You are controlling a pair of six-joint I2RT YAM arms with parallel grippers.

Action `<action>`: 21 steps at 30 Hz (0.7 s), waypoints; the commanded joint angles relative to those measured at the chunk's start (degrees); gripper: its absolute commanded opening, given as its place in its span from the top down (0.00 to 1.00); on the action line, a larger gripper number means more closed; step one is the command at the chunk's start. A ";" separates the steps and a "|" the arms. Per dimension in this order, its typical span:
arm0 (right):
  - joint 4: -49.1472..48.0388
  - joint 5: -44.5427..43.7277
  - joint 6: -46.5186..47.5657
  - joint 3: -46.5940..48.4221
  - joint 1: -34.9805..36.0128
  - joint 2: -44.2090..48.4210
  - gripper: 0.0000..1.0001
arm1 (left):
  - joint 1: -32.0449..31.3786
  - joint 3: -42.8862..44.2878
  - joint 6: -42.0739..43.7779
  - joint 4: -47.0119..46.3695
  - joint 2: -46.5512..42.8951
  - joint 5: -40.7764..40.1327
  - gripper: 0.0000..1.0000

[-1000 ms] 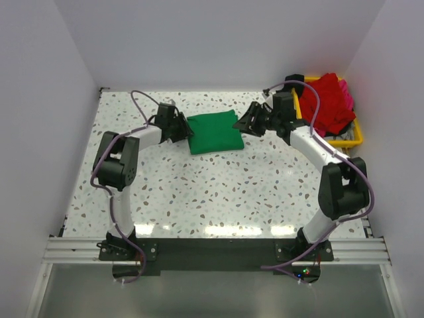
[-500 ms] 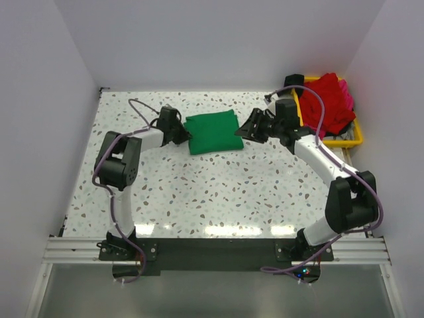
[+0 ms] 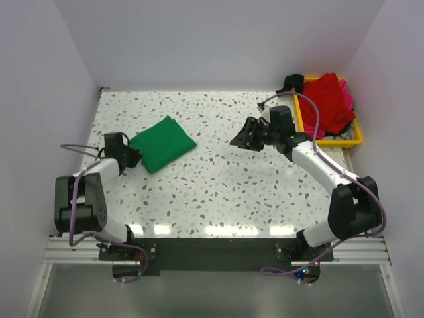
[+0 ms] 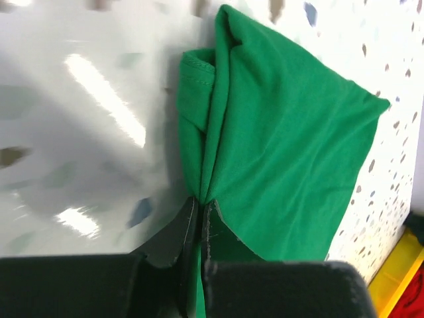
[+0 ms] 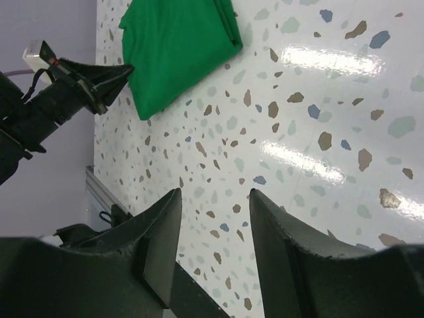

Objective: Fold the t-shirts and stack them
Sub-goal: Neatly place the folded tshirt to the corner

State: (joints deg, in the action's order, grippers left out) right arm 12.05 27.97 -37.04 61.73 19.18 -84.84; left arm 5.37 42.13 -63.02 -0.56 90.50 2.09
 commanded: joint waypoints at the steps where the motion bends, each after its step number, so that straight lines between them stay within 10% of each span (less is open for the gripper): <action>1: -0.89 -0.37 0.83 0.05 1.73 2.92 0.51 | 3.85 -5.73 -1.49 4.76 -9.43 -3.84 1.00; 11: 2.18 -0.89 1.88 -0.82 7.27 6.00 0.51 | 20.81 -14.01 -1.22 28.90 -29.49 -14.71 1.00; 21: 6.05 -1.34 4.25 -2.85 10.00 9.69 0.51 | 21.62 -16.72 -20.21 51.09 -46.98 -32.05 1.00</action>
State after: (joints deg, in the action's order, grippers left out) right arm 16.62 27.73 -34.72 59.22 28.91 -78.19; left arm 26.61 26.68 -75.09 41.28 47.18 -21.34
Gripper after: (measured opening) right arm 0.491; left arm 0.039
